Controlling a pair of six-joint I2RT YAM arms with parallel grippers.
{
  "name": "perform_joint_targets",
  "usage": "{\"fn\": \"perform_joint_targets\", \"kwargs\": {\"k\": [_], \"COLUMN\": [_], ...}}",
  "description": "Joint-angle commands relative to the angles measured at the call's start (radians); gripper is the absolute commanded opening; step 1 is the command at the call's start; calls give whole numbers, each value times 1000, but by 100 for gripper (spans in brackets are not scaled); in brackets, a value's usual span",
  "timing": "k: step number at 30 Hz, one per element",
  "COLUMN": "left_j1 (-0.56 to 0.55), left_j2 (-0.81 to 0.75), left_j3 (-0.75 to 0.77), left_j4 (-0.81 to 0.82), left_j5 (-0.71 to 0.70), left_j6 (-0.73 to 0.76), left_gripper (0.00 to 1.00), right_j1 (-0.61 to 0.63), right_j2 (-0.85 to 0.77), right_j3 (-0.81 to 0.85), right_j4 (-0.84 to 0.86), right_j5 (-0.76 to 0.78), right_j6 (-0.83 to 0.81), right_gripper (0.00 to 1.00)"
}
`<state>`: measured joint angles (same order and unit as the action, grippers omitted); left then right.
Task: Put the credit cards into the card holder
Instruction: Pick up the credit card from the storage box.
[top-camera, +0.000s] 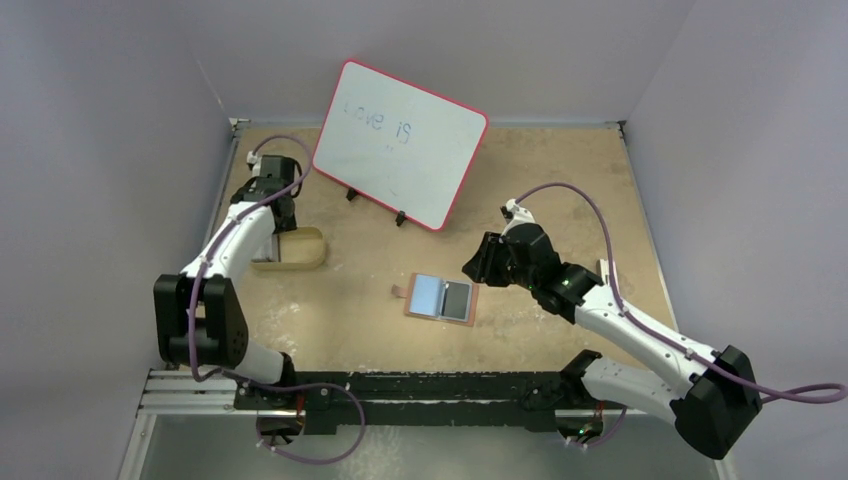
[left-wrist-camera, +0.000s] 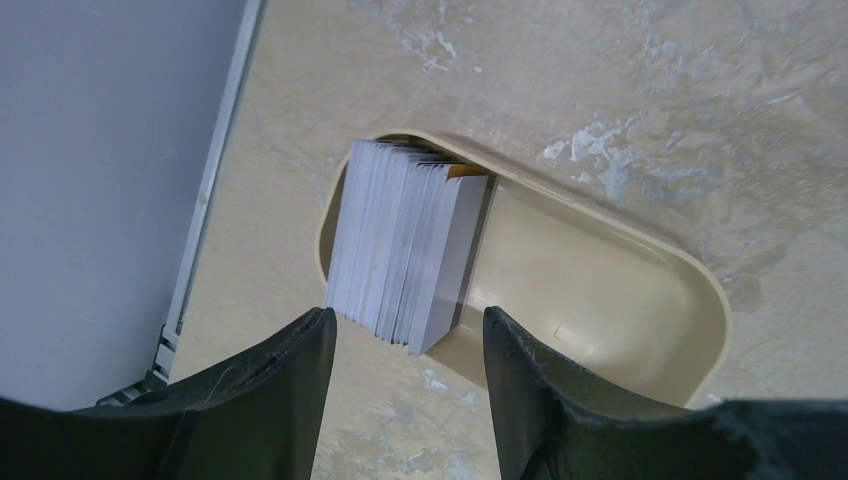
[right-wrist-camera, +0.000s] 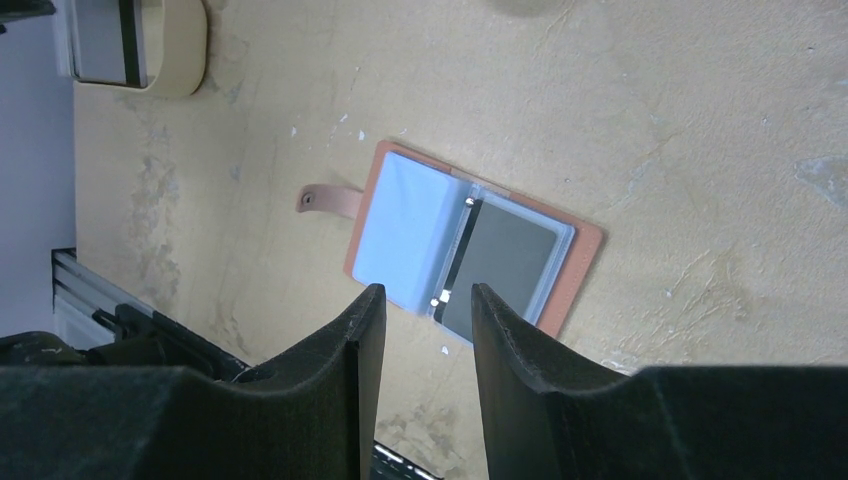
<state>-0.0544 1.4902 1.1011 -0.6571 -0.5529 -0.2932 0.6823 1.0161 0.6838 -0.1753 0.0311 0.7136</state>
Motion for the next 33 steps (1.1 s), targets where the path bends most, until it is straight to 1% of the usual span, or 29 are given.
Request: {"fn": "perform_joint_targets", "kwargs": {"k": [1, 7, 15, 17, 21, 28, 33], "left_j1": [8, 14, 16, 16, 16, 16, 16], "left_j2": [70, 140, 175, 185, 190, 195, 182], "left_j3": [1, 44, 35, 42, 46, 62, 75], "left_j4": [38, 3, 6, -1, -3, -21, -30], "left_j5": [-3, -62, -118, -141, -168, -173, -174], "left_j6": [31, 30, 40, 39, 40, 37, 38], "left_gripper": [55, 54, 52, 50, 41, 37, 36], "right_j1": [3, 3, 3, 3, 4, 3, 3], "right_j2": [-9, -6, -39, -43, -50, -52, -57], "right_j3": [27, 26, 30, 29, 16, 12, 4], "right_j4": [21, 29, 11, 5, 3, 10, 14], "right_j5": [-10, -14, -5, -5, -5, -8, -8], "right_j6": [-19, -13, -10, -13, -7, -6, -5], "right_gripper": [40, 39, 39, 39, 39, 40, 39]}}
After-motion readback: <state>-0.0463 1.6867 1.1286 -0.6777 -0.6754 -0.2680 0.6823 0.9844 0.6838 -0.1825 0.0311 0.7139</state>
